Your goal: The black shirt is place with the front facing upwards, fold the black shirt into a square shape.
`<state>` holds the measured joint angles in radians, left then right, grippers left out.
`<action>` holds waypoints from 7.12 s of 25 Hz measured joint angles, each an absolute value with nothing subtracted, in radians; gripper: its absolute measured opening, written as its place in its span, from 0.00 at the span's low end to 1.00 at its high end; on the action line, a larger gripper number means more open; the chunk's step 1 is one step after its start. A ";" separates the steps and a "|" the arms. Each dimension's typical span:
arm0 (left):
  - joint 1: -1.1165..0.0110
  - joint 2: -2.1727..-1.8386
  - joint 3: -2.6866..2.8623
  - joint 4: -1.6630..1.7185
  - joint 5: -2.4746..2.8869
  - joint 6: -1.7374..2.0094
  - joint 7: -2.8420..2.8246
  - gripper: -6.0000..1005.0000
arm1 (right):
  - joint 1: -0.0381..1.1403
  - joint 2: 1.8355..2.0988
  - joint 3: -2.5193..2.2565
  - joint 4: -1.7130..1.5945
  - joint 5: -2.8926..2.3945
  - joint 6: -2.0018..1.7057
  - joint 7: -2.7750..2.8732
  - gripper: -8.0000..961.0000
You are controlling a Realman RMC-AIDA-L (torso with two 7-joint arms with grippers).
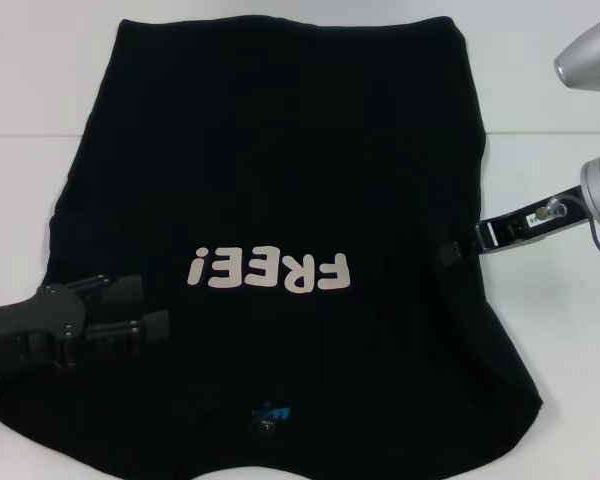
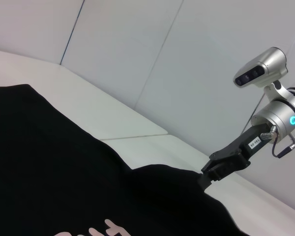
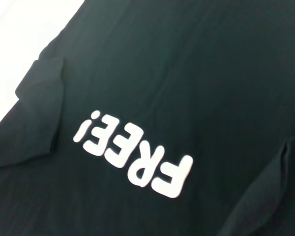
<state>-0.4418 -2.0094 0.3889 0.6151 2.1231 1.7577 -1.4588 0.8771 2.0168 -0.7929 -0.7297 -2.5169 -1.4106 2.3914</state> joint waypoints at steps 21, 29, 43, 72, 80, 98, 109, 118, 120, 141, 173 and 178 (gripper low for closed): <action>-0.438 -1.963 0.285 0.584 2.116 1.702 -1.800 0.88 | 0.657 2.011 -0.679 -0.700 -2.129 -1.509 1.767 0.74; -0.406 -1.888 0.267 0.690 2.227 1.736 -2.176 0.88 | 0.563 2.065 -0.671 -0.613 -2.015 -1.527 1.317 0.77; -0.485 -1.849 0.294 0.741 2.617 1.757 -2.356 0.88 | 0.576 2.086 -0.671 -0.529 -2.004 -1.483 1.197 0.97; -0.498 -1.860 0.342 0.696 2.648 1.592 -2.364 0.88 | 0.575 2.085 -0.670 -0.529 -2.000 -1.471 1.193 0.97; -0.508 -1.865 0.342 0.682 2.648 1.585 -2.365 0.88 | 0.575 2.085 -0.670 -0.529 -2.000 -1.471 1.193 0.97; -0.534 -1.873 0.345 0.666 2.656 1.608 -2.366 0.84 | 0.572 2.086 -0.670 -0.528 -2.000 -1.471 1.195 0.97; -0.528 -1.893 0.355 0.719 2.687 1.577 -2.357 0.64 | 0.574 2.086 -0.669 -0.528 -2.000 -1.481 1.202 0.97; -0.527 -1.898 0.392 0.719 2.689 1.563 -2.348 0.37 | 0.572 2.086 -0.669 -0.528 -2.000 -1.483 1.209 0.97; -0.527 -1.897 0.390 0.720 2.684 1.566 -2.341 0.28 | 0.572 2.086 -0.669 -0.534 -2.000 -1.484 1.225 0.97; -0.556 -1.876 0.391 0.720 2.685 1.603 -2.348 0.07 | 0.707 1.906 -0.712 -0.820 -2.477 -1.735 2.350 0.97; -0.573 -1.865 0.393 0.707 2.684 1.600 -2.342 0.05 | 0.714 1.932 -0.785 -0.632 -2.575 -1.641 2.398 0.89; -0.574 -1.865 0.393 0.707 2.684 1.600 -2.343 0.05 | 0.723 1.948 -0.814 -0.628 -2.576 -1.631 2.399 0.87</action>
